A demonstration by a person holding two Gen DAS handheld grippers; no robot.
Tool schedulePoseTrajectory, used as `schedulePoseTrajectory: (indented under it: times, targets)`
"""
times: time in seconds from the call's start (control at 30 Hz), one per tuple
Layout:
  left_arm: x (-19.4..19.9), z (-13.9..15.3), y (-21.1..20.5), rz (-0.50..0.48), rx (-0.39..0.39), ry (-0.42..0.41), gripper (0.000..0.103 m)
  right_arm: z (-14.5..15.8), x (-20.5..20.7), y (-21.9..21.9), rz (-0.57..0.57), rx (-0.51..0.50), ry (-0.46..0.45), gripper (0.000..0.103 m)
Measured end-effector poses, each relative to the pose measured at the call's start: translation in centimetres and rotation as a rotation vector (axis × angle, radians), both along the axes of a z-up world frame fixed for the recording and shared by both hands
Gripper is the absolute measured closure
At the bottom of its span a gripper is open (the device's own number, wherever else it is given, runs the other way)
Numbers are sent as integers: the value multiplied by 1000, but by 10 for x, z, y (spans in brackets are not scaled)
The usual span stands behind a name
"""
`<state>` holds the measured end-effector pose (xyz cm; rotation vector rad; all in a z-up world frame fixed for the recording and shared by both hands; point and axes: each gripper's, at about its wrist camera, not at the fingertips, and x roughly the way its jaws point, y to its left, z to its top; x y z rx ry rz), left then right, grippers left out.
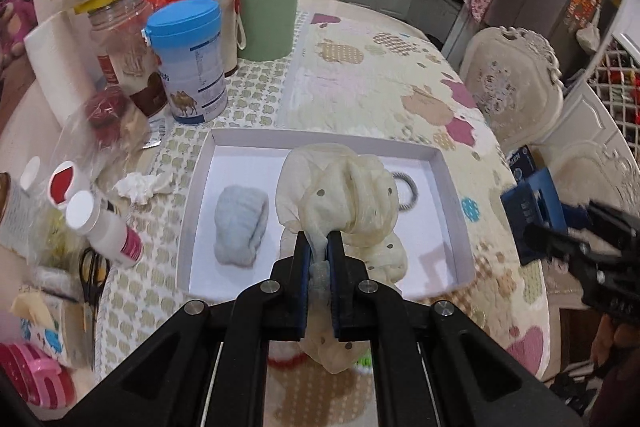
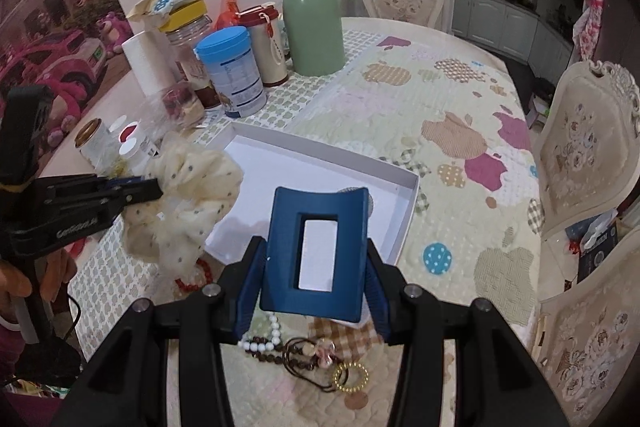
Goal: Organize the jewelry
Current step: 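Carry the cream scrunchie and blue claw clip into the tray while both grippers open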
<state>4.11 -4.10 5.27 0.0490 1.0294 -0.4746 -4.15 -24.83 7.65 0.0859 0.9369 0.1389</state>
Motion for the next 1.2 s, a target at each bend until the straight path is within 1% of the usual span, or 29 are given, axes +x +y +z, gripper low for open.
schedulePoseTrajectory:
  times: [0.07,0.27,0.47,0.63,0.83,1.03,1.1,1.17,1.2]
  targets:
    - [16,-7,-3,18,-15,30,103,-6,11,0,0,6,9,55]
    - [44,-29,-15,38,-18,79,103,-33,46,0,-6,43,46,55]
    - [73,-56,-30,44,-4,124,103,-67,87,0,-21,80,100,55]
    - [97,-85,-34,70,17,171,103,-93,117,5,-23,82,133,55]
    - [109,-112,-28,98,57,212,103,-123,150,8,-30,80,164,55]
    - [113,-117,-23,116,62,219,103,-141,170,7,-37,57,183,53]
    - [114,-116,-23,112,62,219,98,-143,172,5,-39,64,188,49]
    - [113,-113,-23,109,57,217,90,-143,173,4,-46,80,202,47]
    - [112,-112,-23,109,55,214,89,-141,171,3,-46,93,200,45]
